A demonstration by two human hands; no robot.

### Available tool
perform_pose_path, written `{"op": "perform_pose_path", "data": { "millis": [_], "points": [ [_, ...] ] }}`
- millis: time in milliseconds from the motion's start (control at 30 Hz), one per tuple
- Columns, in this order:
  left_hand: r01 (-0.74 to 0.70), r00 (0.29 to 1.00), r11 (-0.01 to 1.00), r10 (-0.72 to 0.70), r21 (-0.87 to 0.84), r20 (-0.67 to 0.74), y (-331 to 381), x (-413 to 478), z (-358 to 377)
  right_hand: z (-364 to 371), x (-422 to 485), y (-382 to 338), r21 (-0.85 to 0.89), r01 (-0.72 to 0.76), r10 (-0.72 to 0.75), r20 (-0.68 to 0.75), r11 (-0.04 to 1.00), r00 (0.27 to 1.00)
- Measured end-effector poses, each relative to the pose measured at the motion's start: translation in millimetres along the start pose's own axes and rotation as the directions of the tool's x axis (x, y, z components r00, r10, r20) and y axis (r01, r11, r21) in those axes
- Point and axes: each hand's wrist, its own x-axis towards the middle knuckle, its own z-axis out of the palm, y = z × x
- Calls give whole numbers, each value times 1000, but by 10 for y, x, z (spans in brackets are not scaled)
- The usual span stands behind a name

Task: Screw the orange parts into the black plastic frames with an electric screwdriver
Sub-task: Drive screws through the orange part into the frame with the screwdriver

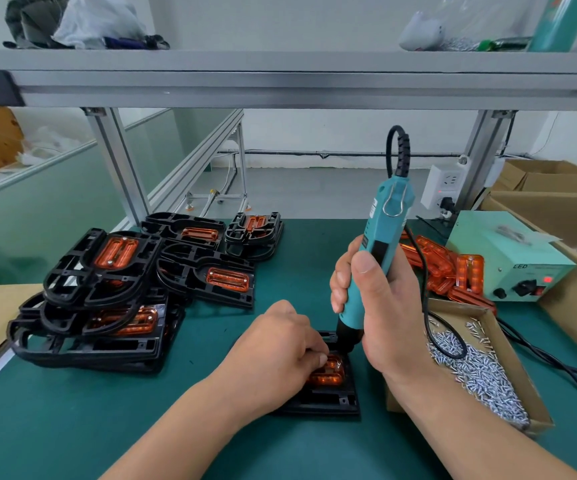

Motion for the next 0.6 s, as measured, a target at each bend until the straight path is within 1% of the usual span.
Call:
{"op": "perform_pose_path", "data": {
  "millis": [367, 600],
  "points": [
    [10, 1000, 1000, -10, 8, 5, 4, 10, 1, -23, -10, 6, 12, -9, 8, 24, 1000, 1000],
    [19, 999, 1000, -19, 8, 33, 15, 7, -19, -30, 15, -9, 105, -40, 38, 19, 994, 999]
  ]
}}
